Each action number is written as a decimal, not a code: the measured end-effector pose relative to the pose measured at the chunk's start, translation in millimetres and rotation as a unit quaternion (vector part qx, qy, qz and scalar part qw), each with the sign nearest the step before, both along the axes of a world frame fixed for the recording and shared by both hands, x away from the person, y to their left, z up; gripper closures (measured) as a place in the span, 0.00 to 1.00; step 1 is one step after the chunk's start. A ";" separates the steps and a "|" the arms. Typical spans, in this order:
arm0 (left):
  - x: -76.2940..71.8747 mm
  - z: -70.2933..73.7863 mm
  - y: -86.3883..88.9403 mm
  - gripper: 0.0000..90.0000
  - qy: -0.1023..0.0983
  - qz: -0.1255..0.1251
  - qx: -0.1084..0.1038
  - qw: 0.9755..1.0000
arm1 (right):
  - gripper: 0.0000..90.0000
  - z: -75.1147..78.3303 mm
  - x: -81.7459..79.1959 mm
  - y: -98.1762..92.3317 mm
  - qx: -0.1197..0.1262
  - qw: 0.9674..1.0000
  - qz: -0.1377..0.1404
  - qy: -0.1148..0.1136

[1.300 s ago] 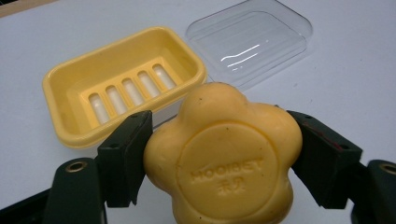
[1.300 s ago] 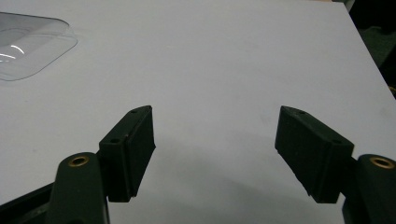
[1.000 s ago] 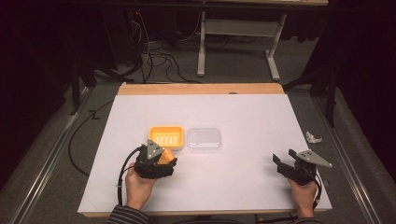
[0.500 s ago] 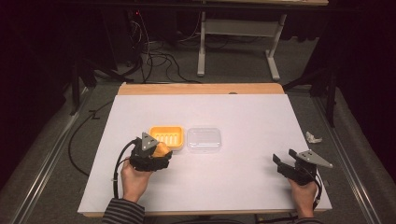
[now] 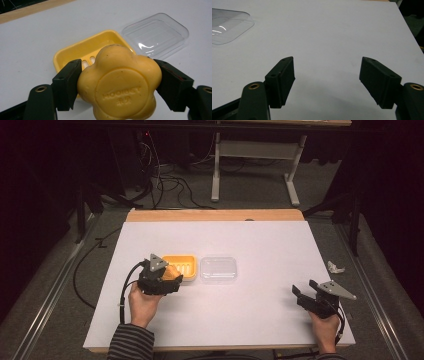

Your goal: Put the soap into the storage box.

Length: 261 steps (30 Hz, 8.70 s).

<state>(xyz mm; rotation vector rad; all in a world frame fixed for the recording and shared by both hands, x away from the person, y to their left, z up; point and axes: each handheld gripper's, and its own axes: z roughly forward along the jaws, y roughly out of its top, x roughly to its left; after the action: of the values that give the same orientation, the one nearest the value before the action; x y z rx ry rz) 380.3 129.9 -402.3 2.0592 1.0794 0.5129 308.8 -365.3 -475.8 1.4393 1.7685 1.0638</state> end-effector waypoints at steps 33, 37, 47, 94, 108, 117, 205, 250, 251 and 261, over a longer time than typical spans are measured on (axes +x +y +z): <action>41.4 -11.5 -4.7 0.30 0.029 0.022 0.011 0.999 | 0.32 0.1 -0.4 -0.6 0.001 1.000 0.001 -0.002; 45.9 -14.7 -4.8 0.30 0.035 0.026 0.012 0.999 | 0.32 0.1 -0.5 -0.5 0.003 1.000 0.000 -0.002; 53.7 -22.5 -8.9 0.30 0.038 0.031 0.011 0.999 | 0.32 0.1 -0.1 -0.5 0.002 1.000 0.001 0.000; 79.6 -46.6 -18.4 0.25 0.051 0.059 0.013 0.997 | 0.32 -0.1 1.3 -0.6 0.001 1.000 0.004 0.005; 58.0 -19.3 -6.3 0.22 0.007 0.044 -0.004 0.999 | 0.32 -0.1 1.3 0.2 -0.002 1.000 0.005 0.006; 40.1 -4.5 -0.5 0.23 -0.018 0.033 -0.024 0.999 | 0.32 -0.2 1.2 0.4 -0.003 1.000 0.005 0.006; -47.9 -30.5 1.9 0.23 -0.034 0.004 -0.090 0.995 | 0.32 -0.1 0.7 1.3 -0.007 1.000 0.004 0.003; -29.7 -73.2 -36.3 0.22 0.001 -0.033 -0.050 0.998 | 0.32 -0.1 0.9 2.1 -0.009 1.000 0.002 0.005; -29.1 -73.6 -36.4 0.22 0.002 -0.033 -0.049 0.998 | 0.32 -0.2 1.0 2.2 -0.009 1.000 0.002 0.006; -22.0 -81.7 -39.1 0.20 0.006 -0.023 -0.033 0.999 | 0.32 -0.1 1.2 2.3 -0.010 1.000 0.003 0.007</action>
<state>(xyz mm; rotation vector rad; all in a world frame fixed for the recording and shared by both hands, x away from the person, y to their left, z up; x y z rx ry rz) 358.3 90.8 -484.0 2.0269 1.0406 0.4376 310.0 -362.9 -475.9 1.4339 1.7879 1.0392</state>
